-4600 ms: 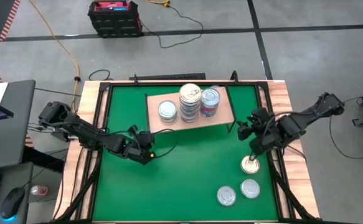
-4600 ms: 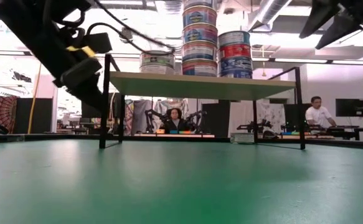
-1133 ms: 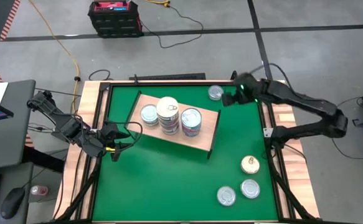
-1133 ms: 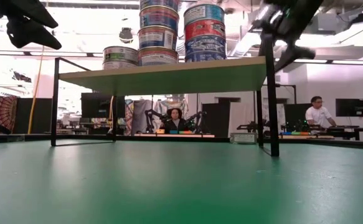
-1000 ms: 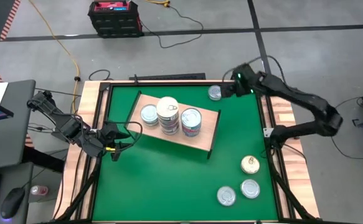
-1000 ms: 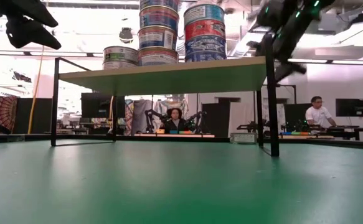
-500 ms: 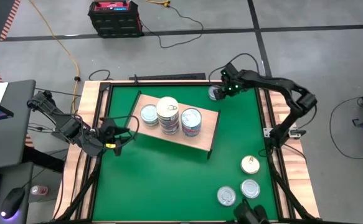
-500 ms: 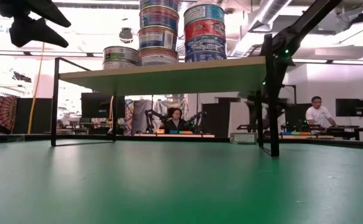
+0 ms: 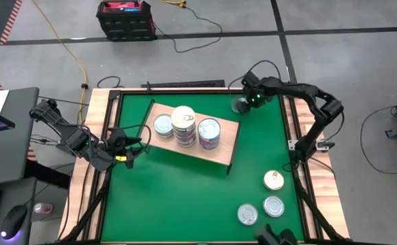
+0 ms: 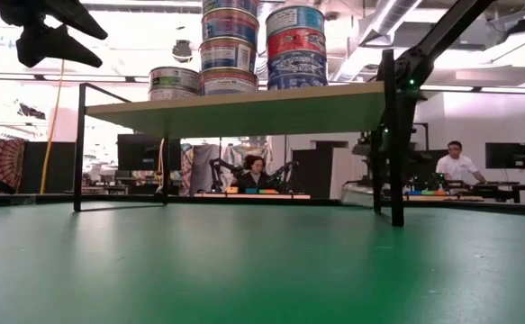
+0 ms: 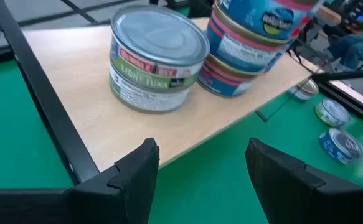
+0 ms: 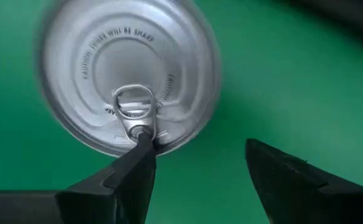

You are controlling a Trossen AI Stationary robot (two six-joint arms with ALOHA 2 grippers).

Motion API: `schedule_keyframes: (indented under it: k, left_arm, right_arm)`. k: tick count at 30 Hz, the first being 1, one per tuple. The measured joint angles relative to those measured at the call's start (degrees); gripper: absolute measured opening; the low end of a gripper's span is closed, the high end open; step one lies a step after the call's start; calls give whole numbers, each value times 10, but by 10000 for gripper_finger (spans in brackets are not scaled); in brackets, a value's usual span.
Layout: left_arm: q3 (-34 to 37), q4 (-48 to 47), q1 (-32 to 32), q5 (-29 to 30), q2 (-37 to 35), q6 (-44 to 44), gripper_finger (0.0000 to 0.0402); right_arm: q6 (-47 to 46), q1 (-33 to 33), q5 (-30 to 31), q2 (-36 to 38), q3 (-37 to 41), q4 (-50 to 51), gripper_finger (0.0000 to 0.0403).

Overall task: Stack canned seafood by type on shelf
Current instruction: Move the green tuna can to the middle right of the table

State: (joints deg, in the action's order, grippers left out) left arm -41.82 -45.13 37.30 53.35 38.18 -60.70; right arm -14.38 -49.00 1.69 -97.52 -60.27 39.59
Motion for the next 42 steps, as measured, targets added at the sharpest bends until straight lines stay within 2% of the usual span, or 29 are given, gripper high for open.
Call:
schedule_keyframes:
  k: [4,10,18,24,29,33,37,42]
  left_arm:
    - [0,0,0,-20,0,0,231]
    - [0,0,0,-22,0,10,231]
    - [0,0,0,-47,0,31,231]
    - [0,0,0,-66,0,35,231]
    - [0,1,0,-67,0,7,231]
    - [0,3,0,-66,0,-5,231]
    - [0,16,0,-66,0,3,231]
    - [0,16,0,-61,0,4,231]
  right_arm:
    - [8,29,0,26,4,93,276]
    - [-30,86,0,95,3,186,276]
    - [-42,114,25,199,2,199,276]
    - [-7,120,39,191,12,192,276]
    - [-9,73,3,164,62,137,275]
    - [-3,32,0,156,94,107,263]
    - [21,-11,-7,158,110,74,232]
    - [43,-57,-44,157,123,53,185]
